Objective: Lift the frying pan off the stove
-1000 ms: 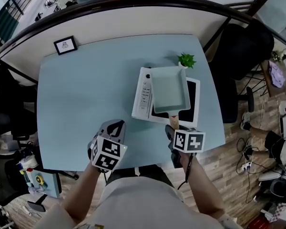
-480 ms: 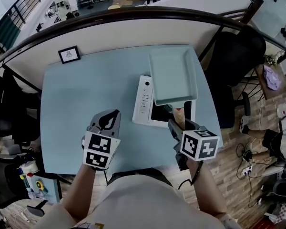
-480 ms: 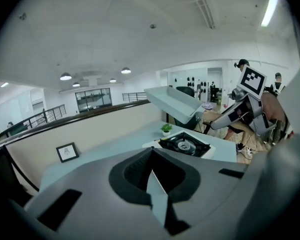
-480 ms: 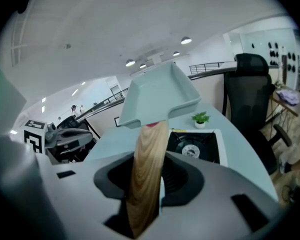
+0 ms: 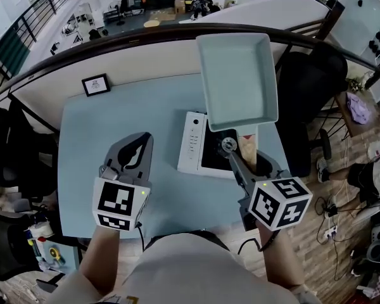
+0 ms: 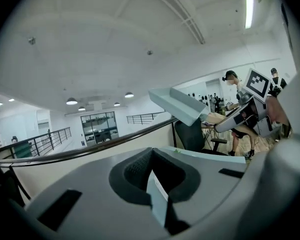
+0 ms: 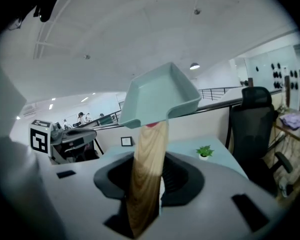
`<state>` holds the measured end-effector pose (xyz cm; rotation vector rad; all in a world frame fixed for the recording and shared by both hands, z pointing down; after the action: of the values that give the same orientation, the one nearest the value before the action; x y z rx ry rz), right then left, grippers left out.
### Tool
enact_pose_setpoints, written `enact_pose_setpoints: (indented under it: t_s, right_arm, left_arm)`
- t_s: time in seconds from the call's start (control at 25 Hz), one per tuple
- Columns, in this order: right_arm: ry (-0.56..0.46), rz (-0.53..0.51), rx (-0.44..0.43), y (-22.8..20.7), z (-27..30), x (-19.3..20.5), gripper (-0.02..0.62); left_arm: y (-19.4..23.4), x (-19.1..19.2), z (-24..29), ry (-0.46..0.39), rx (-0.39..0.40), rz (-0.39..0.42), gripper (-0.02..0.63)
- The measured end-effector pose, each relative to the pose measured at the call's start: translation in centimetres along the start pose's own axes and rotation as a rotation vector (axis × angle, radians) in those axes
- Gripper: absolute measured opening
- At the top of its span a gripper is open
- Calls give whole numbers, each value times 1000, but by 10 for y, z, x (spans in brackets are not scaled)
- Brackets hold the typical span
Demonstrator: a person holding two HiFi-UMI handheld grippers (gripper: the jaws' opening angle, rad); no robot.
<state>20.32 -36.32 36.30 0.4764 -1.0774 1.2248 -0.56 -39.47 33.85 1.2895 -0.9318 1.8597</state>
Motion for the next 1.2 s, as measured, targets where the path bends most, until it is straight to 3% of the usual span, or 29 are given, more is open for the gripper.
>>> enact_pose_setpoints:
  t_s: [0.32,0.8,1.2]
  right_arm:
    - [-62,2,4,13,-34,-8,140]
    - [-21,-3,53,0,-54,31,140]
    - [-1,10,50,-5,-53,40,140]
  left_arm:
    - [-2,-32,-32,-92,-15,2,3]
    - [-28,15,-36,18,34,6,3]
    - [-28,14,-36,15,20,3,3]
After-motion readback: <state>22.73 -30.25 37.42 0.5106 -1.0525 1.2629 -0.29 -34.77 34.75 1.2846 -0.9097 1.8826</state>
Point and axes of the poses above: the fingertips, and each gripper's own axes: z forward along the fingers, y to its left, x out of its underside, the point moved 1 cm from there along -z, backward along the fingers
